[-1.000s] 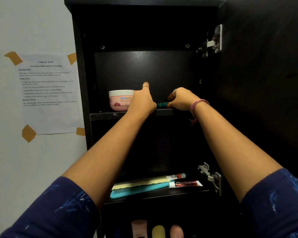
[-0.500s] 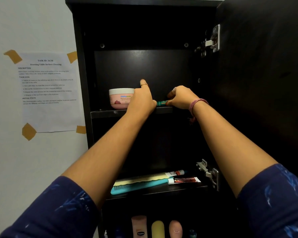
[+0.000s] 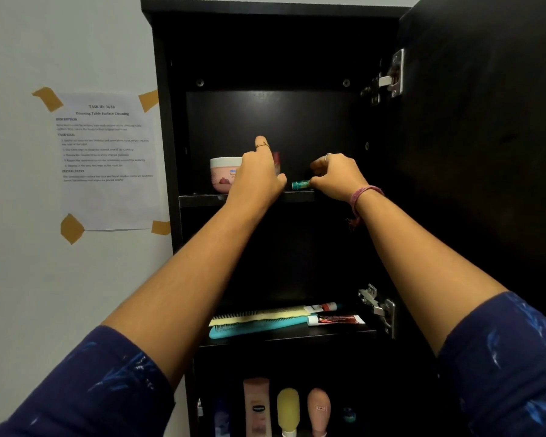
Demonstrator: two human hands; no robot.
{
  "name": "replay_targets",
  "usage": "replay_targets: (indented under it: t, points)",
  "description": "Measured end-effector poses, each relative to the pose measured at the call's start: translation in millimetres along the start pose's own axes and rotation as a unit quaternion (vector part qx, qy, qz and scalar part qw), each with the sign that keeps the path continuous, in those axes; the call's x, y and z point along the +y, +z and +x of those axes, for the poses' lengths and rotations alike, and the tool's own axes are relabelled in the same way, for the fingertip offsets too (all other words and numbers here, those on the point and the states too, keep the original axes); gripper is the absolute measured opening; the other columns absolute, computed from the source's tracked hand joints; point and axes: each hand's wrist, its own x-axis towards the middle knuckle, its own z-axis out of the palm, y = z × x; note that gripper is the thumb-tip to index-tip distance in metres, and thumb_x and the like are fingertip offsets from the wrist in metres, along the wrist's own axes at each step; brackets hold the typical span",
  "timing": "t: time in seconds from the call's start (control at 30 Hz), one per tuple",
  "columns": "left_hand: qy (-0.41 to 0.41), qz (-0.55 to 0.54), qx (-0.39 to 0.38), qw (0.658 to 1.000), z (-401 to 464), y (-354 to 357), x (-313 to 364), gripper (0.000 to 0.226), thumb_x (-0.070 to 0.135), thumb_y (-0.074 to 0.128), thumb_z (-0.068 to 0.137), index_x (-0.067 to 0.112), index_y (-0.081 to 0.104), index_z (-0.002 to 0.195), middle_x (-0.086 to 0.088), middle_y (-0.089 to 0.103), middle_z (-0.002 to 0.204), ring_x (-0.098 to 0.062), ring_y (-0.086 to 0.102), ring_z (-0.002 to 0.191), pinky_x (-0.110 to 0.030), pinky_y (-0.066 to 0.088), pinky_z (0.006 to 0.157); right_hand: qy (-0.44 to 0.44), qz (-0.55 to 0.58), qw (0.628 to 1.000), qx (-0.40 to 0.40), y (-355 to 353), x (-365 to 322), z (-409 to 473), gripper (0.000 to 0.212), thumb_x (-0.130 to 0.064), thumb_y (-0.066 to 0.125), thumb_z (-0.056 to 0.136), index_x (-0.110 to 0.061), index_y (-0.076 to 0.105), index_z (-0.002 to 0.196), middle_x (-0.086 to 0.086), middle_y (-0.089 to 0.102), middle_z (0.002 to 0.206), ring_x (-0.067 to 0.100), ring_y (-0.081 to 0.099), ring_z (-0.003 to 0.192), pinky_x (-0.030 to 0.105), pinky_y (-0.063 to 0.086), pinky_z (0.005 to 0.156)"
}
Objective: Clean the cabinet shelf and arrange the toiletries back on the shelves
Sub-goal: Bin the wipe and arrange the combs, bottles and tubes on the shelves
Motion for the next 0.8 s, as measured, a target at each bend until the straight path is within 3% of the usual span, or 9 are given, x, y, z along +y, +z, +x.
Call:
replay_targets:
  t: [0.17,0.23,0.33,0.43,0.57,0.7,0.8]
  points:
    - [0.053,-0.017,0.061,0.997,-16,-16,-10,0.055,0.023,0.061,0.086,0.01,0.035,0.133,-0.011,0.061,0.111,-0.024,0.061,0.1,-0.036,0.052,0.085,-0.017,0.11,0.981,0.156,0,5,-18,0.035,-0.011,0.058,0.085,-0.009,0.061,0.12,0.01,0.06,0.122,0.018,0.058,0.112,0.025,0.045,0.1]
    - [0.069,-0.026,0.064,0.995,-28,-24,-15,0.05,0.024,0.059,0.087,0.01,0.04,0.131,-0.009,0.061,0.111,-0.022,0.061,0.099,-0.04,0.053,0.088,-0.002,0.152,0.964,0.22,-3,4,-36,0.031,-0.01,0.057,0.085,-0.011,0.063,0.116,0.008,0.059,0.119,0.015,0.059,0.108,0.017,0.044,0.092]
    - [0.092,-0.051,0.077,0.991,-54,-34,-24,0.039,0.024,0.057,0.088,0.012,0.048,0.124,-0.008,0.062,0.11,-0.02,0.062,0.098,-0.034,0.054,0.086,0.023,0.184,0.938,0.292,-8,2,-79,0.027,-0.011,0.055,0.086,-0.013,0.065,0.112,0.004,0.058,0.116,0.008,0.057,0.1,-0.002,0.038,0.077]
    - [0.094,-0.076,0.082,0.989,-92,-37,-42,0.034,0.026,0.054,0.088,0.012,0.054,0.119,-0.007,0.064,0.107,-0.019,0.063,0.094,-0.032,0.055,0.082,0.036,0.184,0.919,0.348,-8,2,-142,0.027,-0.012,0.055,0.086,-0.014,0.066,0.11,0.003,0.058,0.114,0.007,0.056,0.1,0.0,0.039,0.083]
    - [0.075,-0.101,0.046,0.991,-150,-36,-74,0.032,0.027,0.053,0.088,0.015,0.055,0.117,-0.001,0.065,0.094,-0.016,0.063,0.082,-0.038,0.056,0.076,0.087,0.124,0.908,0.391,4,2,-239,0.028,-0.012,0.055,0.087,-0.014,0.063,0.114,0.006,0.056,0.118,0.013,0.053,0.11,0.0,0.031,0.088]
    - [0.044,-0.127,-0.017,0.991,-217,-37,-102,0.031,0.025,0.053,0.089,0.014,0.054,0.118,-0.002,0.064,0.098,-0.014,0.062,0.083,-0.032,0.056,0.076,0.126,0.016,0.898,0.421,12,-6,-331,0.038,-0.012,0.057,0.086,-0.011,0.056,0.124,0.013,0.051,0.125,0.025,0.049,0.114,-0.004,0.018,0.093]
    - [0.013,-0.136,-0.061,0.989,-265,-42,-120,0.03,0.024,0.054,0.089,0.015,0.056,0.117,-0.001,0.064,0.1,-0.015,0.063,0.086,-0.034,0.057,0.079,0.14,-0.058,0.868,0.472,5,-14,-387,0.046,-0.011,0.059,0.084,-0.004,0.05,0.129,0.019,0.047,0.131,0.029,0.045,0.118,0.0,0.011,0.101]
